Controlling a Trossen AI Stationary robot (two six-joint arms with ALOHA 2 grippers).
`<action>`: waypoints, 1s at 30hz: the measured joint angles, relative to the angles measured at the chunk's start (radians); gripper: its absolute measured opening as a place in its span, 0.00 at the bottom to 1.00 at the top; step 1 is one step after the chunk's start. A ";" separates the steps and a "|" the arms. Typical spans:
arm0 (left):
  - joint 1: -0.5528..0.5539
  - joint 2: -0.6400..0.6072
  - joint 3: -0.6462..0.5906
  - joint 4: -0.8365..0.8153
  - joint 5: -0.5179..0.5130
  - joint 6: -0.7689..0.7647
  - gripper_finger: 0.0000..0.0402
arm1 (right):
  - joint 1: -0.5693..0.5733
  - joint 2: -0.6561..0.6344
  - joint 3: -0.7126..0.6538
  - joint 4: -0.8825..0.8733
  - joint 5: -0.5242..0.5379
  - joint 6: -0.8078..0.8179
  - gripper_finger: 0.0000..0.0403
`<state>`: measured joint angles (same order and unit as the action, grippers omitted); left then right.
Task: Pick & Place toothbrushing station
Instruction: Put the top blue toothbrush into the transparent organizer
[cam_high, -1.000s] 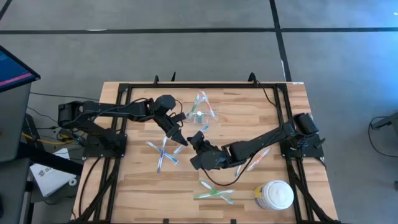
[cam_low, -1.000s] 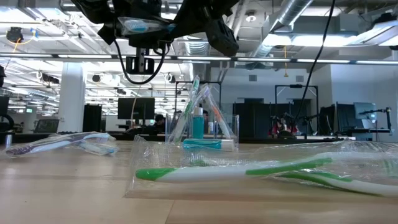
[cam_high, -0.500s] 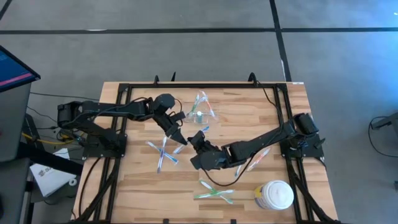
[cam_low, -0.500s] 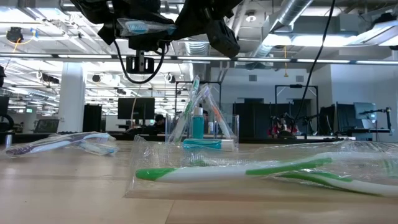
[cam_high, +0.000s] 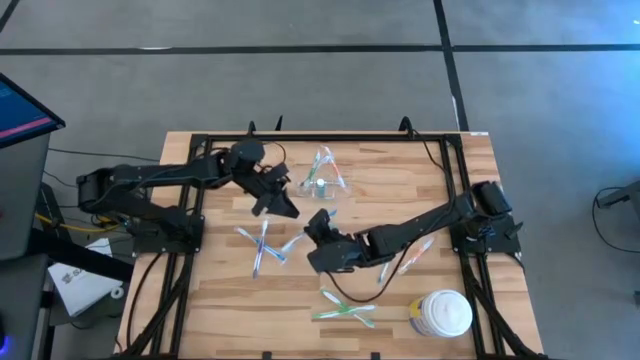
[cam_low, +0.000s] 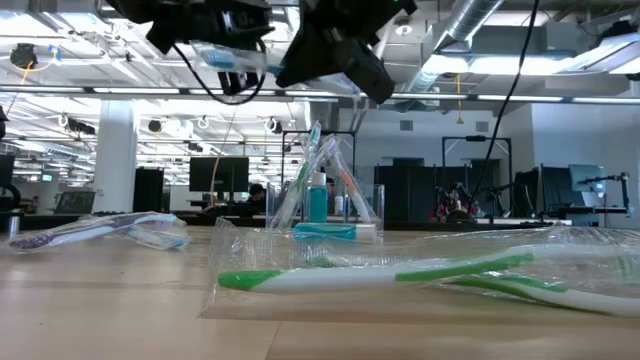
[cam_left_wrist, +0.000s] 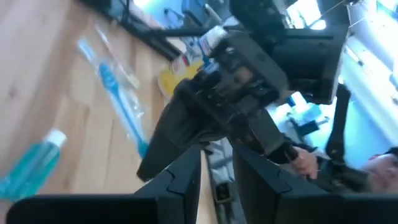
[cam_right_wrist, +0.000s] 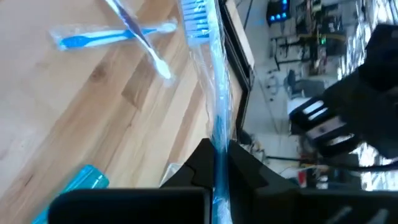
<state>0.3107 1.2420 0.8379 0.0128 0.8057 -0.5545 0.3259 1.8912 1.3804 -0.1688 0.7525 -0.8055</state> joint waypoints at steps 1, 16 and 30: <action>0.000 -0.011 0.000 -0.003 -0.014 0.017 0.22 | -0.005 0.000 0.000 -0.002 -0.003 0.020 0.02; -0.002 -0.092 0.000 -0.023 -0.102 0.178 0.22 | -0.109 -0.040 -0.029 -0.069 -0.099 0.333 0.02; -0.003 -0.091 0.000 -0.031 -0.133 0.212 0.22 | -0.220 -0.332 -0.434 0.377 -0.317 0.469 0.02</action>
<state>0.3080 1.1507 0.8379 -0.0181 0.6729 -0.3429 0.1054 1.5588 0.9469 0.2079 0.4350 -0.3370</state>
